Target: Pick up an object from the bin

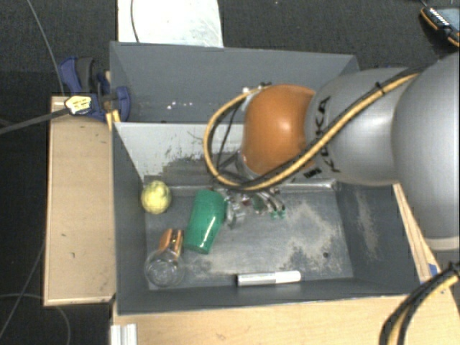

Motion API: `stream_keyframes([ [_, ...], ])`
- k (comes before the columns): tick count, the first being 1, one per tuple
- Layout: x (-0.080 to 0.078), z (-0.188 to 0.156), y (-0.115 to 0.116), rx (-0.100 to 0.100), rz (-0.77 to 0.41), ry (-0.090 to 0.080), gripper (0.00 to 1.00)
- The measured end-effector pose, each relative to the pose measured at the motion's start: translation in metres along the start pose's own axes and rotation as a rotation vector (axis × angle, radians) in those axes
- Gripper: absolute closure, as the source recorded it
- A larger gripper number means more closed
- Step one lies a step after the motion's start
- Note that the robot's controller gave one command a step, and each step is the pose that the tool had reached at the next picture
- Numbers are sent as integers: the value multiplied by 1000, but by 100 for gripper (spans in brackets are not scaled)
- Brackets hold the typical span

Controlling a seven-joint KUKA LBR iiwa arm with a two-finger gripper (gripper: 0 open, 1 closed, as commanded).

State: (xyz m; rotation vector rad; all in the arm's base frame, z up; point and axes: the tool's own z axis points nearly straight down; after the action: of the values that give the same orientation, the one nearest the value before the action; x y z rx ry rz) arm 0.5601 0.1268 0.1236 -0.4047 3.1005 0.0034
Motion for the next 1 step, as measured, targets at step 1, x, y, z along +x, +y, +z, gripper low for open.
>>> stream_keyframes([
  [1,-1,-14,0,0,1,-3,100],
])
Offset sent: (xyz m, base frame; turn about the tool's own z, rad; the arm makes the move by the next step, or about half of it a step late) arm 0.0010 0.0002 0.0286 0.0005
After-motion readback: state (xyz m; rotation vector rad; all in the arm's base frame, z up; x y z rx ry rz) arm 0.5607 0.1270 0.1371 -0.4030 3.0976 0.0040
